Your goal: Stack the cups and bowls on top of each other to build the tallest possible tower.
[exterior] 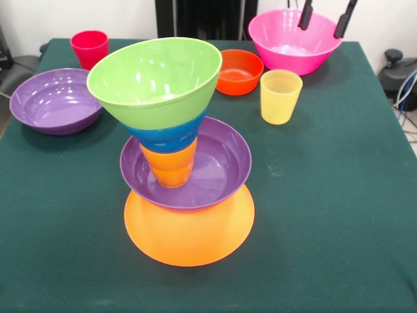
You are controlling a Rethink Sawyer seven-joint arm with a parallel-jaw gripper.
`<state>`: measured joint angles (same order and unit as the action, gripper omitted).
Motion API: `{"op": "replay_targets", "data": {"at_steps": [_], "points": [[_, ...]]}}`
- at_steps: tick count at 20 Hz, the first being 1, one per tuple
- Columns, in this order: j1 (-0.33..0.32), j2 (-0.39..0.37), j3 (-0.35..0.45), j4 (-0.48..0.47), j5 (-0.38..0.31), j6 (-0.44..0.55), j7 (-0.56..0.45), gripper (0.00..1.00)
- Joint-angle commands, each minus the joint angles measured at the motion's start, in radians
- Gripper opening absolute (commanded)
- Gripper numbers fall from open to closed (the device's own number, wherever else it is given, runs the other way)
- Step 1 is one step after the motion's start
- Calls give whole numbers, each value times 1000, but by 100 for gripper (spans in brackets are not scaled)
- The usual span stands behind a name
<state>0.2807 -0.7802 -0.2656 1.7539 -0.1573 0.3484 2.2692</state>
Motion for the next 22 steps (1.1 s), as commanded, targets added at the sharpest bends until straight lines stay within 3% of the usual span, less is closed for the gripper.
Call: {"op": "replay_targets", "data": {"at_steps": [1, 4, 8, 15, 19, 22], "points": [[-34, -11, 73, 58, -84, -16, -22, 100], [24, 57, 53, 115, -61, -113, 91, 100], [88, 104, 23, 152, -22, -156, 167, 100], [148, 152, -3, 180, 40, -211, 202, 100], [156, 154, 6, 203, 74, -185, 199, 100], [205, 181, -44, 196, 92, -164, 207, 100]]}}
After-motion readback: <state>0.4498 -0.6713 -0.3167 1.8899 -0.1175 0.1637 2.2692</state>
